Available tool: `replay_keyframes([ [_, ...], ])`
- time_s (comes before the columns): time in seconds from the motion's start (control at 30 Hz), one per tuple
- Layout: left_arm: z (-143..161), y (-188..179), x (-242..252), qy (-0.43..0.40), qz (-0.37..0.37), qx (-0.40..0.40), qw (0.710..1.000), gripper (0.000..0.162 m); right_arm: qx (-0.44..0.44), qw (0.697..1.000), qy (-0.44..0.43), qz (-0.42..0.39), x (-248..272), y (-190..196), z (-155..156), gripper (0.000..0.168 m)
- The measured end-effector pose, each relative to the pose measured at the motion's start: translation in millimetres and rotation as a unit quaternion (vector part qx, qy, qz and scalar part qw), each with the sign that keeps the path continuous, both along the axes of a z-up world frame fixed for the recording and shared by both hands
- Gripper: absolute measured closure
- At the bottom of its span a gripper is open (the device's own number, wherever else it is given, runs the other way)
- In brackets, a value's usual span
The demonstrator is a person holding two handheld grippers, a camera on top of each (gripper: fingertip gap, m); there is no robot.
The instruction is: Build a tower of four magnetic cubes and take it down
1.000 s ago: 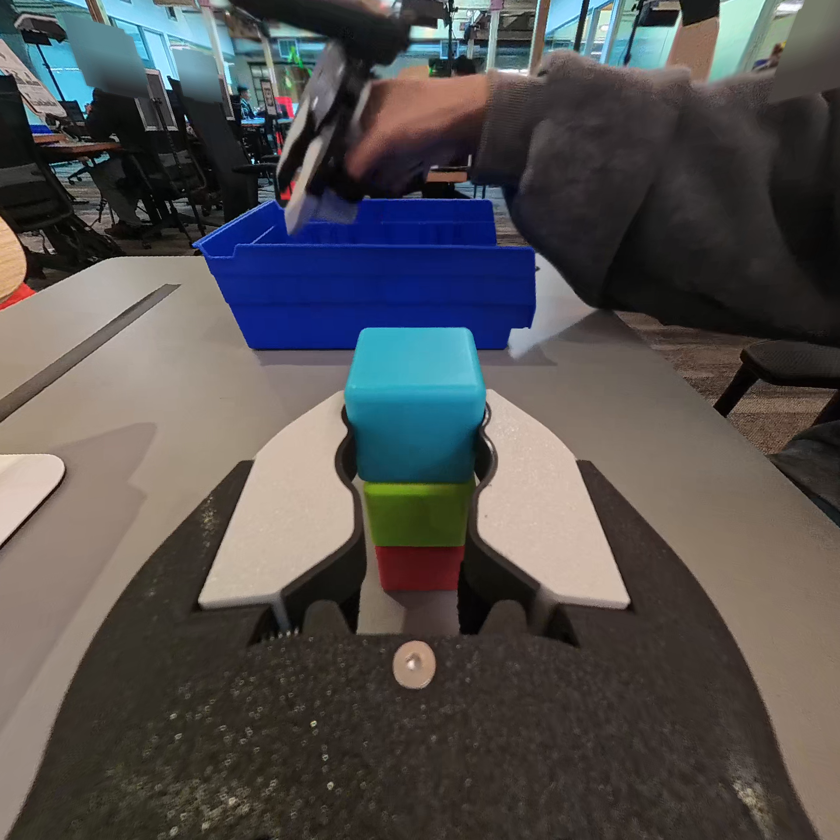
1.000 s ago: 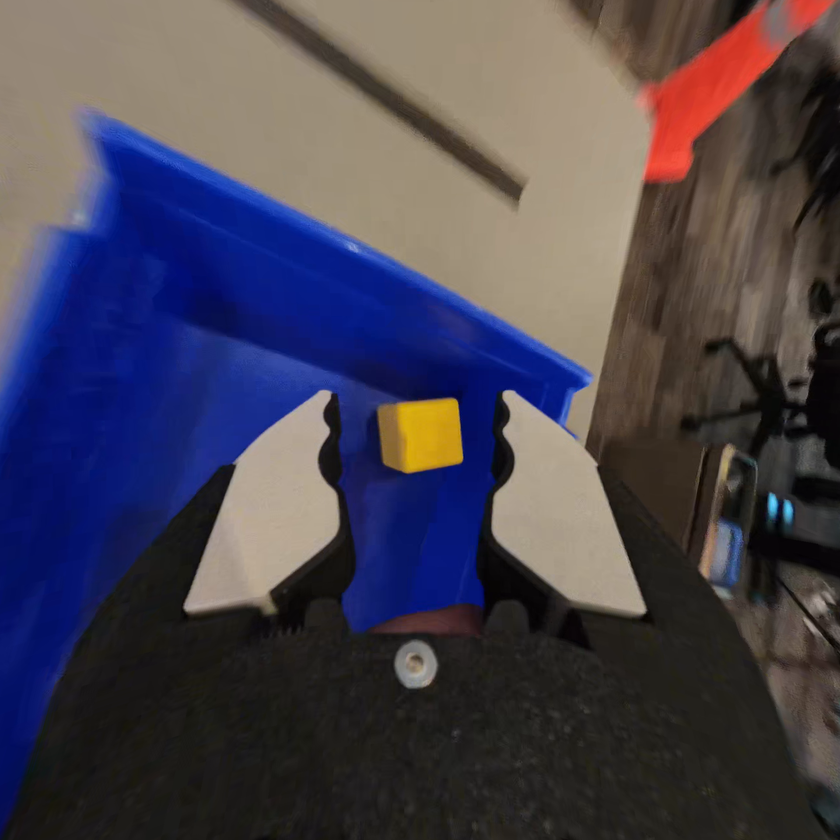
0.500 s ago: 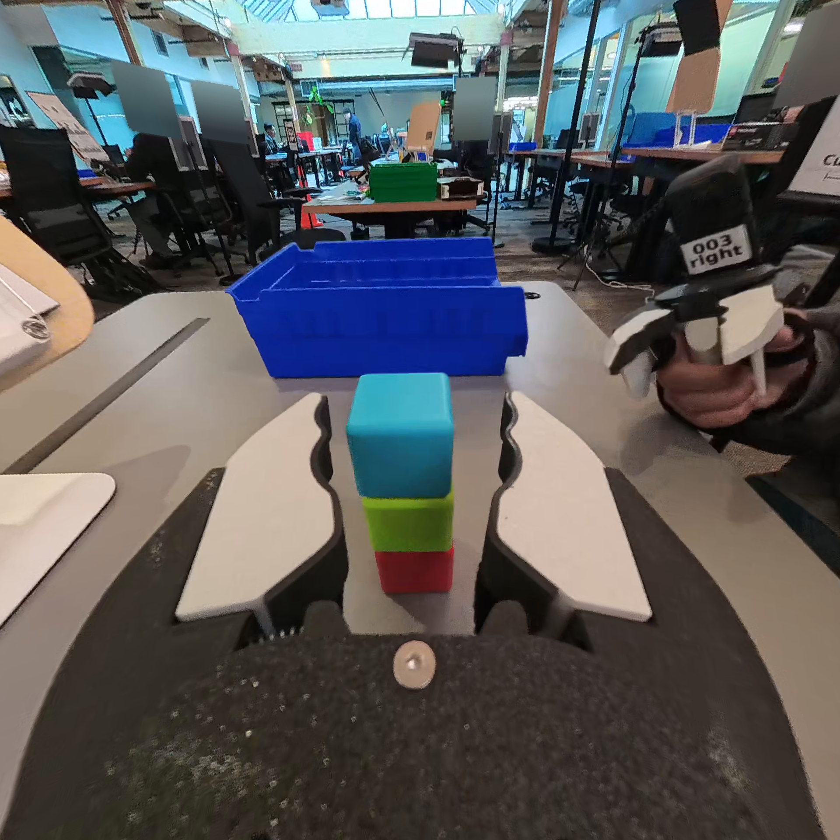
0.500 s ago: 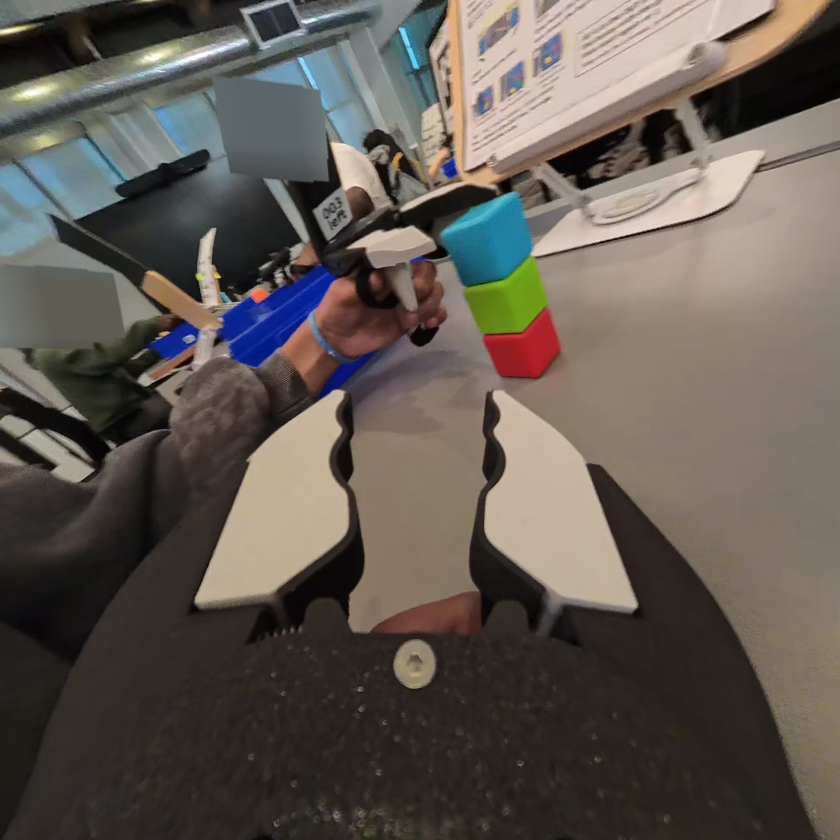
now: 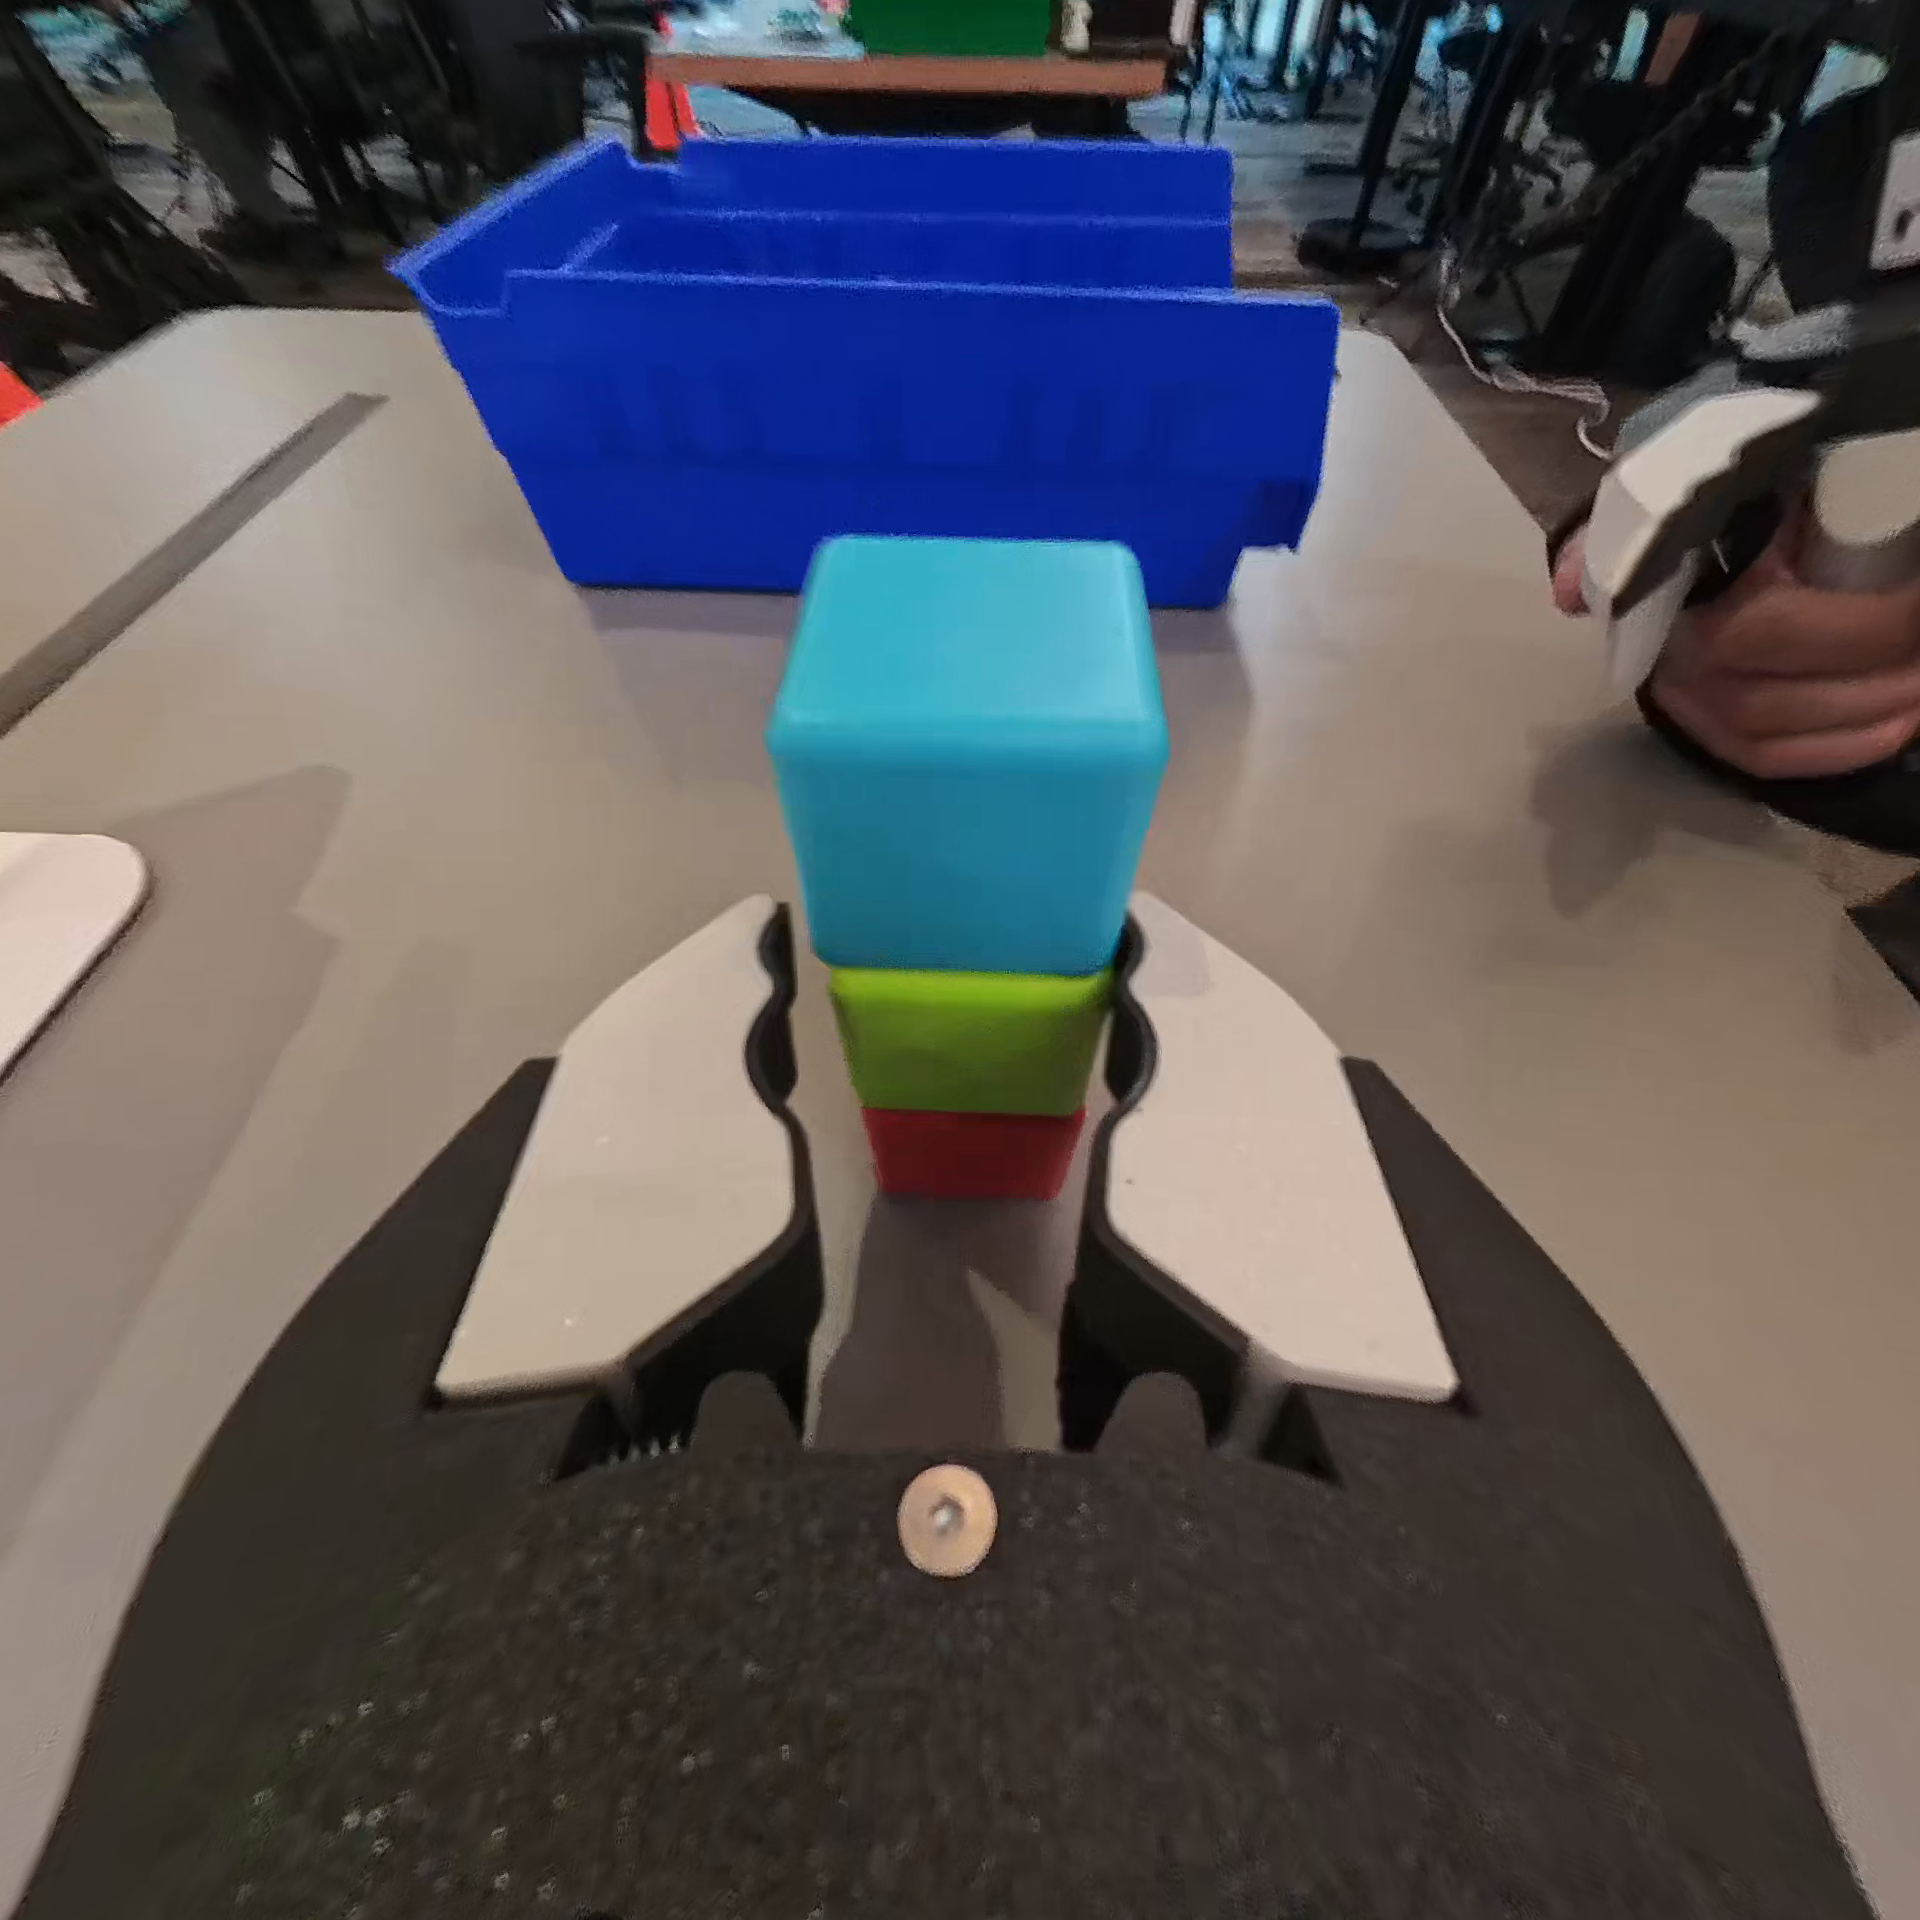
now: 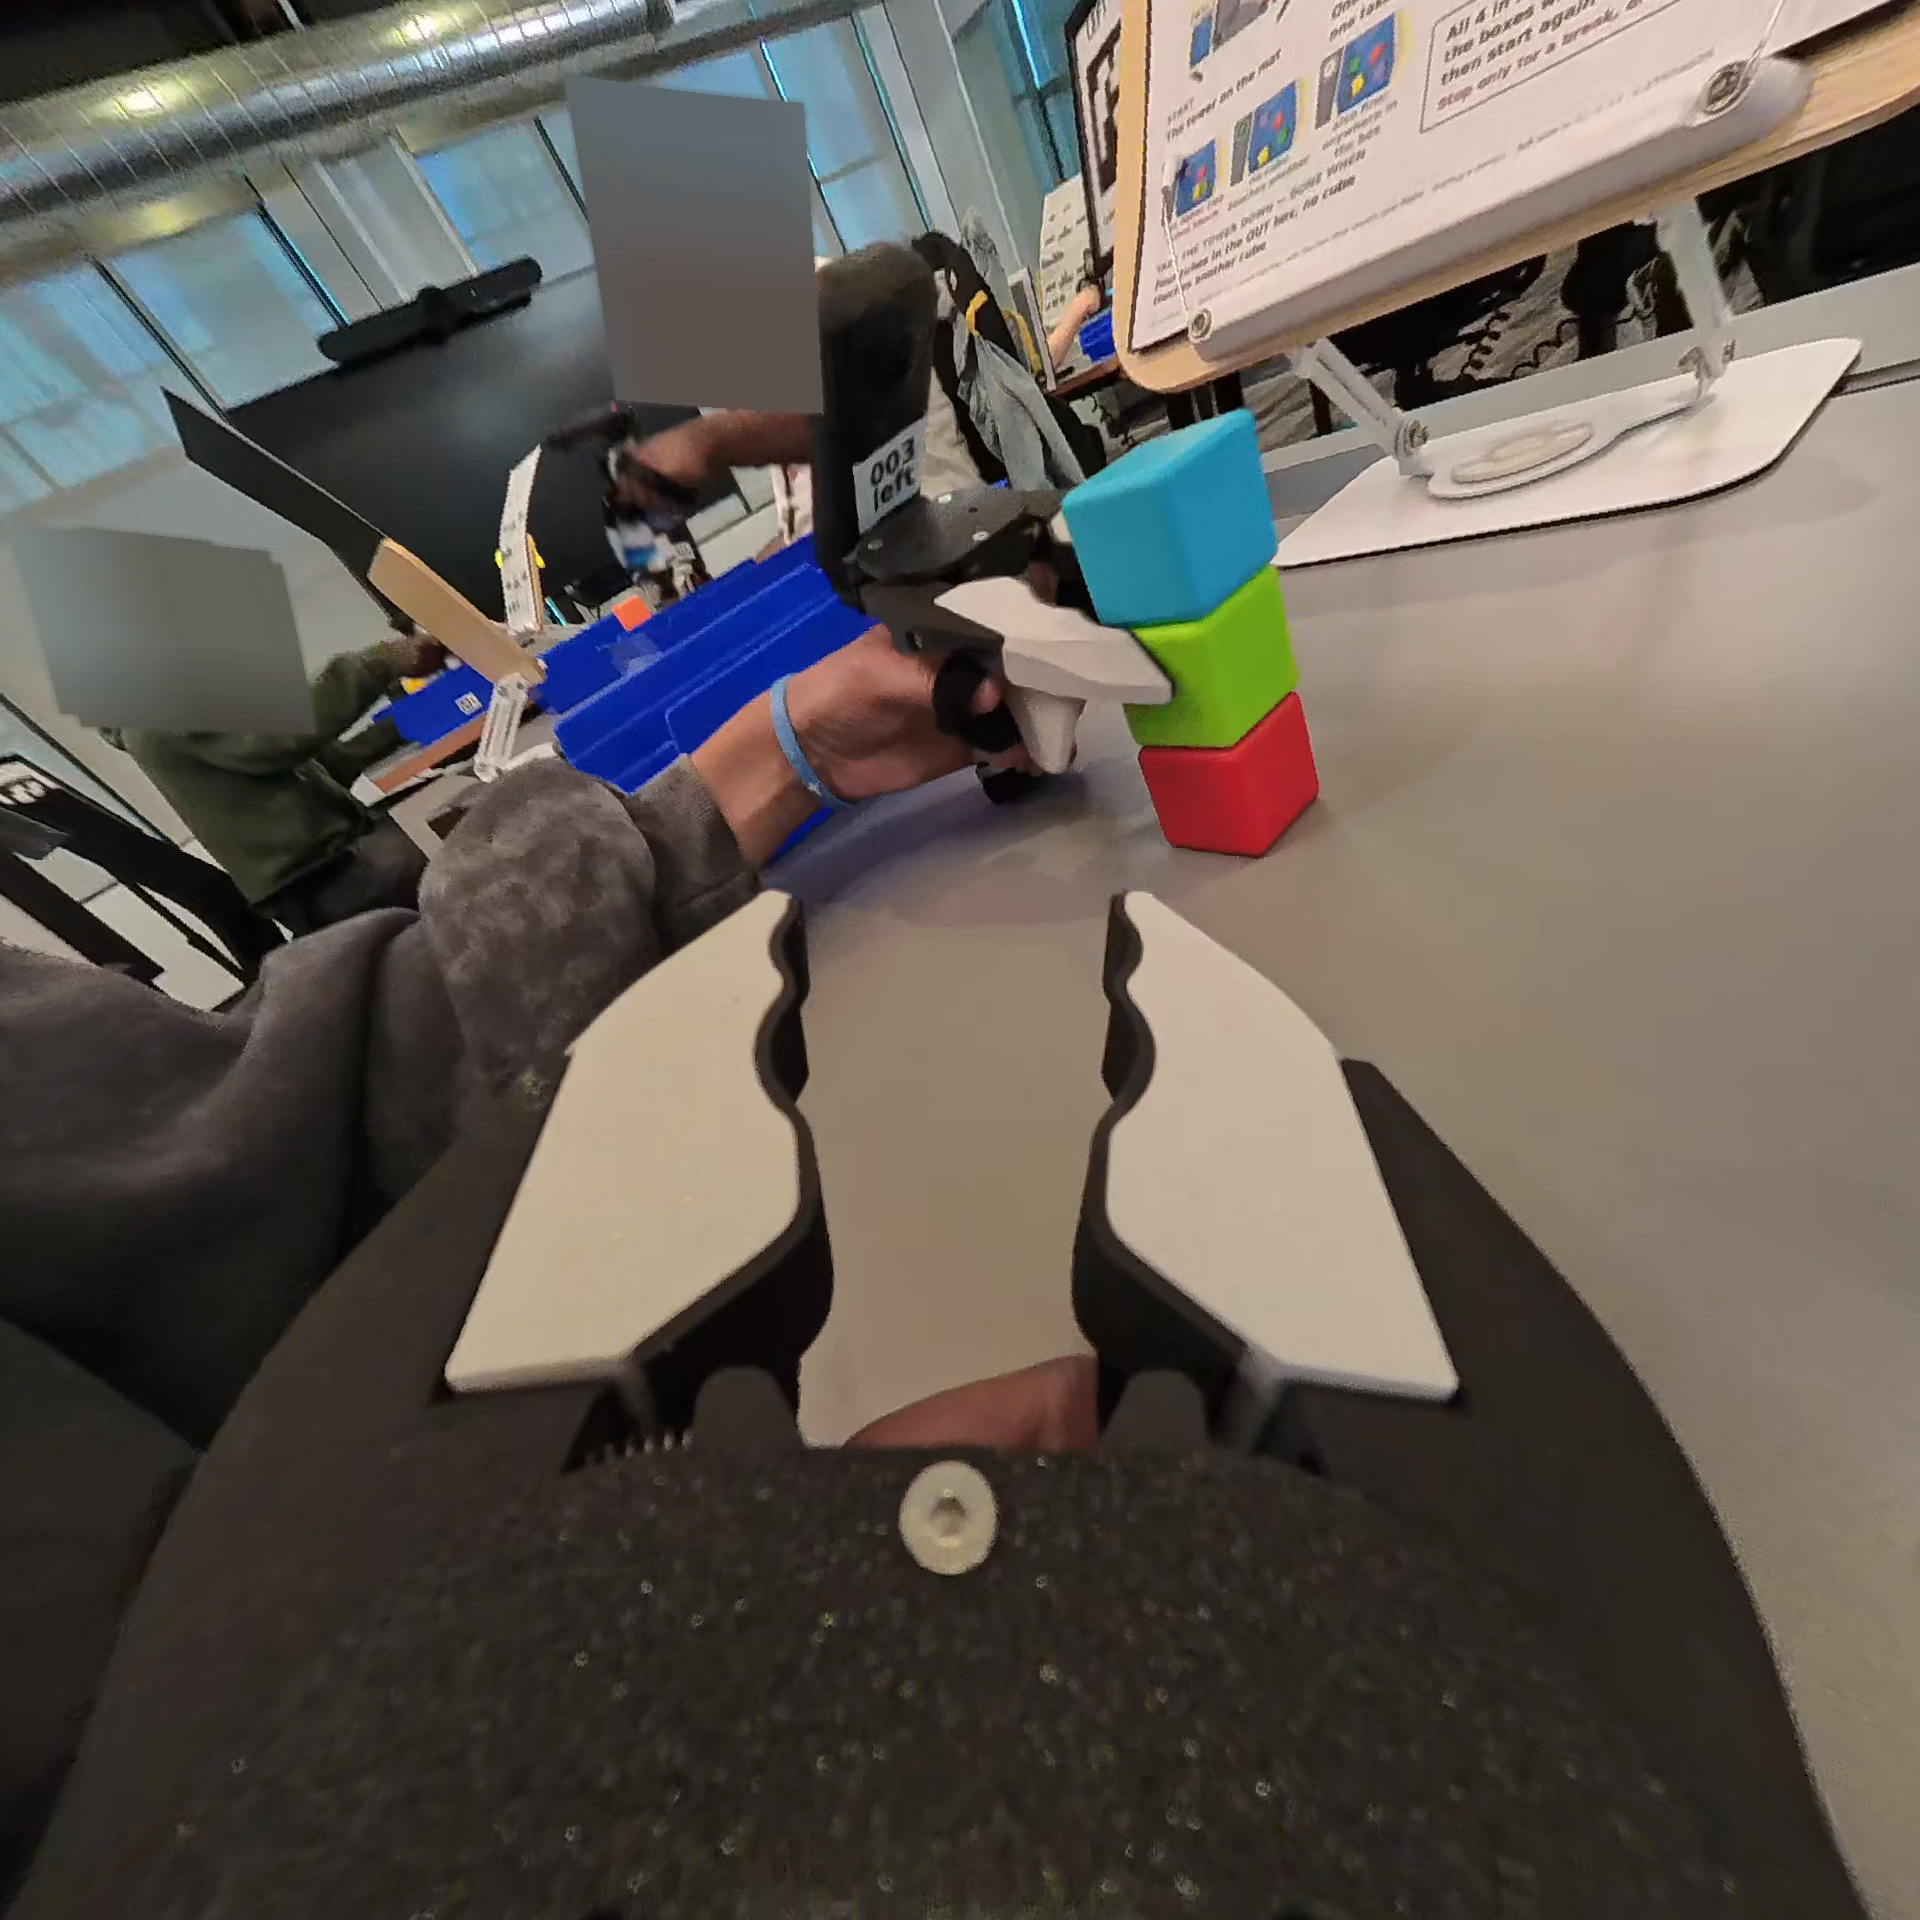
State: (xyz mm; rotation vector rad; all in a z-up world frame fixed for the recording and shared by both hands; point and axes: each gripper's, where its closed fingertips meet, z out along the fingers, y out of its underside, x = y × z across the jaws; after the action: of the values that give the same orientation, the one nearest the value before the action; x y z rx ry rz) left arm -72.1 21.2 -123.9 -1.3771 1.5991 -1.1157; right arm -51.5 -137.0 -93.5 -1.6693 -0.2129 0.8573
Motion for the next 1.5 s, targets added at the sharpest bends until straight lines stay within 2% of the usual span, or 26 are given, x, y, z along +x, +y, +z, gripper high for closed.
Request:
replay_keyframes([
  [0.03, -5.0, -3.6, 0.3, 0.016, -0.012, 0.003, 1.000, 0.113, -0.002, 1.000, -0.004, 0.001, -1.1, 0.4, -1.5, 0.113],
  [0.2, -10.5, -6.4, 1.2, 0.032, -0.016, 0.025, 0.999, 0.113, -0.003, 1.000, -0.003, -0.003, -2.2, 11.2, 0.3, 0.114],
  [0.33, -10.3, -7.7, -4.3, 0.033, -0.031, 0.018, 0.999, 0.113, 0.013, 0.996, -0.091, 0.013, -4.4, 53.6, 4.3, 0.108],
  [0.43, -10.5, -14.0, -8.6, 0.035, -0.051, 0.012, 0.998, 0.113, 0.068, 0.984, -0.161, 0.041, -14.0, 98.4, 10.5, 0.107],
  [0.47, -10.5, -15.9, -9.7, 0.035, -0.055, 0.013, 0.998, 0.113, 0.069, 0.979, -0.183, 0.055, -19.2, 113.5, 6.4, 0.099],
  [0.5, -10.4, -17.0, -10.1, 0.035, -0.057, 0.015, 0.998, 0.113, 0.066, 0.978, -0.184, 0.077, -27.3, 124.5, 4.6, 0.095],
  [0.63, -10.6, -20.8, -10.1, 0.036, -0.066, 0.014, 0.997, 0.113, 0.071, 0.977, -0.159, 0.123, -52.9, 149.8, 4.5, 0.096],
  [0.7, -10.6, -21.7, -9.7, 0.036, -0.068, 0.015, 0.997, 0.113, 0.084, 0.973, -0.180, 0.116, -55.3, 156.0, 3.1, 0.109],
  [0.87, -10.4, -24.1, -8.4, 0.034, -0.073, 0.018, 0.997, 0.113, 0.087, 0.974, -0.178, 0.109, -54.5, 155.5, 7.4, 0.112],
  [1.0, -10.6, -25.2, -8.3, 0.036, -0.074, 0.015, 0.997, 0.113, 0.111, 0.986, -0.073, 0.096, -41.9, 152.1, 50.9, 0.112],
  [1.13, -10.7, -25.2, -7.6, 0.037, -0.071, 0.016, 0.997, 0.113, 0.142, 0.982, -0.121, 0.024, -5.8, 145.1, 108.5, 0.112],
  [1.23, -10.8, -25.8, -7.0, 0.037, -0.072, 0.016, 0.997, 0.113, 0.130, 0.972, -0.181, -0.070, 54.1, 144.8, 152.7, 0.112],
  [1.3, -10.8, -25.9, -6.7, 0.037, -0.072, 0.015, 0.997, 0.113, 0.095, 0.954, -0.243, -0.150, 109.1, 154.6, 165.3, 0.112],
  [1.37, -10.8, -26.1, -6.5, 0.037, -0.072, 0.016, 0.997, 0.113, 0.029, 0.922, -0.325, -0.206, 165.5, 171.6, 152.6, 0.112],
  [1.43, -10.8, -26.1, -6.6, 0.037, -0.072, 0.015, 0.997, 0.113, -0.065, 0.885, -0.402, -0.226, 214.4, 191.2, 117.2, 0.112],
  [1.5, -10.9, -26.2, -6.6, 0.036, -0.073, 0.015, 0.997, 0.113, -0.161, 0.856, -0.443, -0.213, 248.0, 208.0, 69.9, 0.112],
])
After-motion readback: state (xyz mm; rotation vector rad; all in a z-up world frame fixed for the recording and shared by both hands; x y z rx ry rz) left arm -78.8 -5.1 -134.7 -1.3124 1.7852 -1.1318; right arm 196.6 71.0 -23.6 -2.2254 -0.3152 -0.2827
